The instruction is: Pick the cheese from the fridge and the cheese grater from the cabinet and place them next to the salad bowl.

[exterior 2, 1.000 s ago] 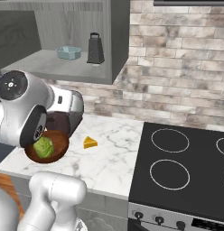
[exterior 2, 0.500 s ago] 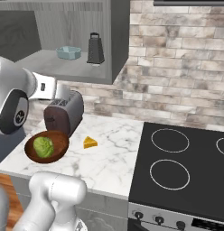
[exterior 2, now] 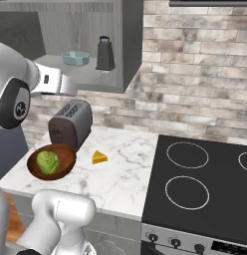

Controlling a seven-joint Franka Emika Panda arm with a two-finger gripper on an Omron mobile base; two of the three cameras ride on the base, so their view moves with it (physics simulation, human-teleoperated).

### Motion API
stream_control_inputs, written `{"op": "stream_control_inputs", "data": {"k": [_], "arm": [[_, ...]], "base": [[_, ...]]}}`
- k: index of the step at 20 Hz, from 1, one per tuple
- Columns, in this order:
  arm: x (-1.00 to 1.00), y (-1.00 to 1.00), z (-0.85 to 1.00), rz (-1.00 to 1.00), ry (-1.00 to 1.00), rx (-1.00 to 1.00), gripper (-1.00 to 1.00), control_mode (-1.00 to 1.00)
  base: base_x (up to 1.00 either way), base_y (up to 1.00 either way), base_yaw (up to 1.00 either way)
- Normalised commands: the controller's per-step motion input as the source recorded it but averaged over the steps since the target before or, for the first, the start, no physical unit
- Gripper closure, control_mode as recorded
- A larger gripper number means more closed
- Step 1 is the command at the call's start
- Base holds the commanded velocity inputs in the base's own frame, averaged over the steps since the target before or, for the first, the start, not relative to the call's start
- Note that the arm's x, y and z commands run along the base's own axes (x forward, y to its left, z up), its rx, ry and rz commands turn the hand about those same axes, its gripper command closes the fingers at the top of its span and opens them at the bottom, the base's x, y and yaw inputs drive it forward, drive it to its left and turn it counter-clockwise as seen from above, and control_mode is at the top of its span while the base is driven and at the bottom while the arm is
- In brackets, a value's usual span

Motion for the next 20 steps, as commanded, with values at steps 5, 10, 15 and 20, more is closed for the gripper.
{"op": "stream_control_inputs", "data": {"k": [5, 10, 15, 20], "arm": [[0.16, 0.00, 0.00, -0.03, -0.11, -0.04, -1.00, -1.00], [0.13, 0.00, 0.03, -0.02, -0.17, -0.04, -1.00, -1.00], [0.16, 0.00, 0.25, -0.03, -0.05, 0.00, -1.00, -1.00], [0.21, 0.00, 0.31, -0.05, 0.00, 0.00, -1.00, -1.00]], "base": [[0.00, 0.00, 0.00], [0.00, 0.00, 0.00], [0.00, 0.00, 0.00], [0.00, 0.00, 0.00]]}}
